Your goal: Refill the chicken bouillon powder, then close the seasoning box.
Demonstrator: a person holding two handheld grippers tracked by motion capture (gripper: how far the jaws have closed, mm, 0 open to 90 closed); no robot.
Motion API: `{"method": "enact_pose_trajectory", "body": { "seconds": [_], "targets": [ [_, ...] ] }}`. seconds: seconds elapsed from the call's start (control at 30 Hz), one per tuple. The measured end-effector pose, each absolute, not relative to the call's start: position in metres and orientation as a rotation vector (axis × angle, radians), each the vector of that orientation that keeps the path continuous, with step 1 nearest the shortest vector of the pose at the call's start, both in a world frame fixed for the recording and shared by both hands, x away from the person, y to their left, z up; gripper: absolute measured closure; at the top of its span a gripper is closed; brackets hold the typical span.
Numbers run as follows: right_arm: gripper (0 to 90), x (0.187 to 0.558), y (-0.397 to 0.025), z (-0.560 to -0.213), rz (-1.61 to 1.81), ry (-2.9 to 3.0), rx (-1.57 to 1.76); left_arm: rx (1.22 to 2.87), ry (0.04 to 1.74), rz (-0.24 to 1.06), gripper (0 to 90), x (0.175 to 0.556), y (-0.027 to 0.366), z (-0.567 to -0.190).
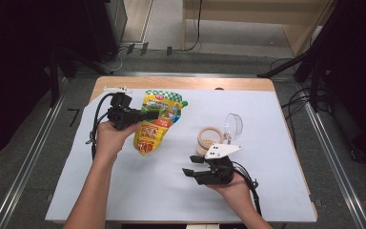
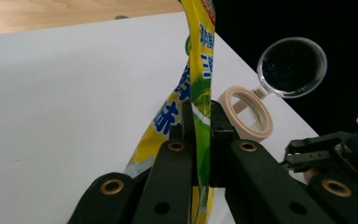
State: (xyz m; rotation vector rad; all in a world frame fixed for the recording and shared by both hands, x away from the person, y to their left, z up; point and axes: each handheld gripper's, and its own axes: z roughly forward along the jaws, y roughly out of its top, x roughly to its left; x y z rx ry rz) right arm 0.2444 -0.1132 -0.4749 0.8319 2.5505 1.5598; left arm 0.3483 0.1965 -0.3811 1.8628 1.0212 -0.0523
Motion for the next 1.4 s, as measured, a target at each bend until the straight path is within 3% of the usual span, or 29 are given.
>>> {"method": "enact_pose_trajectory", "body": {
  "seconds": [0.53,1.4],
  "targets": [
    [46.5,0.239,-0.131,-0.481,1.522,2.547,0.912,1.833,1.066,0.107,90.0,0.364,0.196,-0.402],
    [46.3,0.244,-0.129,-0.48,1.532,2.551,0.884,1.873,1.056,0.033,83.3,0.34,0.22,-0.397]
  ]
}}
